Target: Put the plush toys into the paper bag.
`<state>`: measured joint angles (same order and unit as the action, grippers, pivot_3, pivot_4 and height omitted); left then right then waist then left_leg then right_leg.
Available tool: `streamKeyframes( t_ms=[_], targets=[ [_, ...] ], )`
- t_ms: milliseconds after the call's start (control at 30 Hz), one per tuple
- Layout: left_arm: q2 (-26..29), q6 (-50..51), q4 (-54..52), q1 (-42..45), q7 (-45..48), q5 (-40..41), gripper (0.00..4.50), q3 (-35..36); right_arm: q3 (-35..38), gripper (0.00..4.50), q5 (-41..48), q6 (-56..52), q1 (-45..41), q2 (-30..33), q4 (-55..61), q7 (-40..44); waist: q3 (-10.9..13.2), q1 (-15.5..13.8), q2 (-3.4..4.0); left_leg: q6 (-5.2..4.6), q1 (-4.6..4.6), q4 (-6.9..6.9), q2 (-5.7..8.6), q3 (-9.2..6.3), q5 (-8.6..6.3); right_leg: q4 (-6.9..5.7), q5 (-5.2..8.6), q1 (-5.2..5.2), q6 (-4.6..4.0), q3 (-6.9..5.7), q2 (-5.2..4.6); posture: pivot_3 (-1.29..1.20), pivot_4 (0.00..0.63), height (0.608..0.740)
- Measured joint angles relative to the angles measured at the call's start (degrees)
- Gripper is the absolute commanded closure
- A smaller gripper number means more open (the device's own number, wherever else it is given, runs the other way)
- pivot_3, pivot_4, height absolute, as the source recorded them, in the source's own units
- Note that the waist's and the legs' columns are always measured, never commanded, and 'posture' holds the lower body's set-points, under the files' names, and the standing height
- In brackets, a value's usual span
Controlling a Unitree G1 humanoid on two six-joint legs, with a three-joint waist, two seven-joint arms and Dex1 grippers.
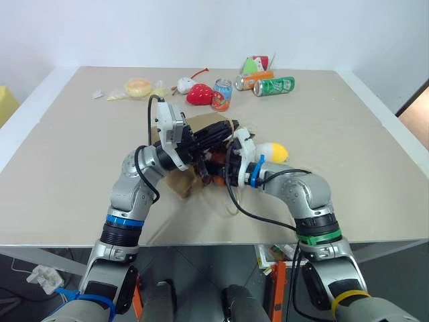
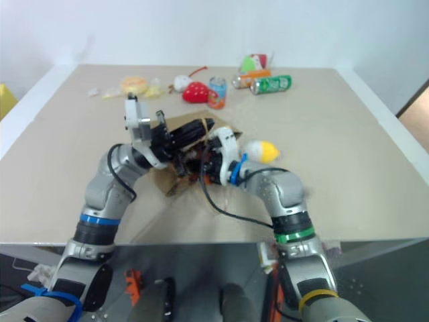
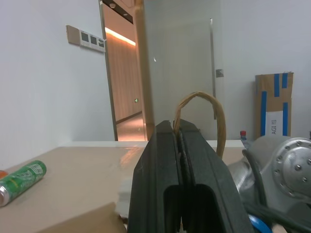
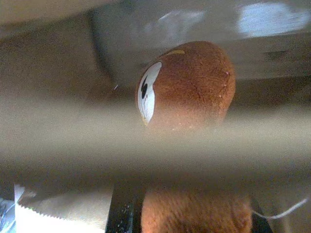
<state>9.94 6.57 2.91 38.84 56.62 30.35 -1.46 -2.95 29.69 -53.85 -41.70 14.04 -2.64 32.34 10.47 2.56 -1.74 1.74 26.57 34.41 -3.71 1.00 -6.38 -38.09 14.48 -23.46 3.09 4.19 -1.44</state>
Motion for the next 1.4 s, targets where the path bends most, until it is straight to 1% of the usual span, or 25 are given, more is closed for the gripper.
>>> streamKeyframes(
  t_ms=[67,133,167,200,267,300,333,367,400,733,833,933,1033,1167,1267,1400],
  targets=[
    [0.00,0.00,0.00,0.00,-0.01,0.00,4.50,0.01,0.93,4.20,-0.01,0.04,-0.26,0.09,-0.02,-0.01,0.00,0.00,0.00,0.00,0.00,-0.02,0.00,0.00,0.00,0.00,0.02,-0.01,0.01,0.00,0.01,0.00,0.150,0.740],
    [-0.02,0.00,0.00,0.01,-0.01,0.01,4.50,0.00,0.97,3.18,-0.07,0.16,-0.29,0.09,-0.05,-0.02,0.00,0.01,0.00,0.00,0.00,-0.04,0.00,0.00,0.00,0.00,0.04,-0.01,0.02,0.00,0.01,0.00,0.150,0.740],
    [-0.04,0.00,0.01,0.00,-0.01,0.01,4.50,0.01,1.11,2.81,-0.10,0.29,-0.29,0.07,-0.15,-0.08,0.00,0.01,0.00,0.00,0.00,-0.05,0.00,0.00,0.00,0.00,0.04,-0.02,0.02,0.00,0.01,0.00,0.150,0.740],
    [-0.05,0.00,0.01,0.01,-0.01,0.01,4.50,0.02,1.36,2.12,-0.09,0.43,-0.28,0.04,-0.24,-0.18,0.00,0.01,0.00,0.00,0.00,-0.05,0.00,0.00,0.00,0.00,0.04,-0.02,0.02,0.00,0.01,0.00,0.150,0.740],
    [-0.07,0.00,0.01,0.01,0.00,0.02,4.50,0.02,1.99,1.39,-0.07,0.50,-0.28,0.02,-0.25,-0.30,0.00,0.01,0.00,0.00,0.00,-0.04,0.00,0.00,0.00,0.00,0.04,-0.01,0.02,0.00,0.00,0.00,0.150,0.740],
    [-0.10,0.00,0.01,0.01,0.01,0.03,4.50,0.02,2.33,0.94,-0.04,0.50,-0.28,0.02,-0.24,-0.34,0.00,0.01,0.00,0.00,0.00,-0.04,0.00,0.00,0.00,0.00,0.04,-0.01,0.02,0.00,0.00,0.00,0.150,0.740],
    [-0.14,0.00,0.05,0.01,0.02,0.03,4.50,0.02,2.60,0.64,-0.02,0.49,-0.27,0.03,-0.23,-0.40,0.00,0.01,0.00,0.00,0.00,-0.04,0.00,0.00,0.00,0.00,0.03,-0.01,0.02,0.00,0.00,0.00,0.150,0.740],
    [-0.19,-0.01,0.18,0.02,0.03,0.04,4.50,0.03,2.91,0.18,0.04,0.48,-0.27,0.03,-0.22,-0.42,0.00,0.01,0.00,0.00,0.00,-0.04,0.00,0.00,0.00,0.00,0.03,-0.01,0.01,0.00,0.00,0.00,0.150,0.740],
    [-0.23,0.00,0.41,0.04,0.02,0.05,4.50,0.04,3.14,0.03,0.18,0.44,-0.26,0.04,-0.19,-0.47,0.00,0.02,0.00,0.00,0.00,-0.04,0.00,0.00,0.00,0.00,0.03,-0.01,0.01,0.00,0.00,0.00,0.150,0.740],
    [-0.98,0.48,1.10,0.58,-0.54,1.44,4.50,0.88,7.81,0.03,2.43,-0.80,-0.27,1.22,-0.01,-1.79,0.00,0.02,0.00,0.00,0.00,-0.04,0.00,0.00,0.00,0.00,0.03,-0.02,0.02,0.00,0.00,0.00,0.150,0.740],
    [-1.67,2.12,1.68,2.18,-2.43,3.24,4.50,2.55,9.38,0.03,3.88,-1.47,0.18,4.12,2.68,-1.07,0.00,-0.07,0.00,0.00,0.02,-0.04,0.02,-0.01,0.00,0.01,0.05,0.00,0.05,-0.02,-0.02,0.00,0.150,0.740],
    [-2.05,4.20,2.81,3.27,-4.49,5.28,4.50,4.67,10.21,0.03,5.24,-1.79,2.70,9.73,7.41,1.67,0.00,-0.18,0.00,0.01,0.04,-0.03,0.03,-0.01,-0.01,0.04,0.09,0.01,0.08,-0.02,-0.03,0.00,0.150,0.740],
    [-2.13,6.02,3.36,3.80,-6.32,6.94,4.50,6.65,11.62,0.03,6.06,-1.80,4.71,13.52,8.70,3.45,0.00,-0.11,0.00,0.01,0.04,-0.04,0.02,-0.01,-0.01,0.04,0.08,-0.01,0.06,-0.01,-0.02,0.00,0.150,0.740],
    [-2.49,7.64,4.06,5.19,-7.81,8.67,4.50,7.75,13.64,0.03,6.11,-1.09,5.29,17.40,8.60,4.03,0.00,0.04,0.00,0.01,0.01,-0.03,0.02,-0.01,0.00,0.03,0.06,-0.01,0.03,-0.01,0.00,0.00,0.150,0.740],
    [-2.45,7.96,4.47,5.25,-8.00,9.05,4.50,8.44,16.49,0.03,5.95,0.71,5.18,18.66,7.41,3.42,0.00,0.01,0.00,0.01,0.01,-0.03,0.03,-0.01,0.00,0.04,0.06,0.01,0.04,0.00,-0.01,0.00,0.150,0.740],
    [-2.77,8.91,5.15,5.77,-8.81,9.72,4.50,8.78,18.83,0.03,2.79,4.69,3.03,19.67,0.05,-0.44,0.00,0.00,0.00,0.00,0.01,-0.01,0.05,0.00,0.00,0.04,0.04,0.00,0.05,0.02,-0.02,0.00,0.150,0.740]
  ],
)
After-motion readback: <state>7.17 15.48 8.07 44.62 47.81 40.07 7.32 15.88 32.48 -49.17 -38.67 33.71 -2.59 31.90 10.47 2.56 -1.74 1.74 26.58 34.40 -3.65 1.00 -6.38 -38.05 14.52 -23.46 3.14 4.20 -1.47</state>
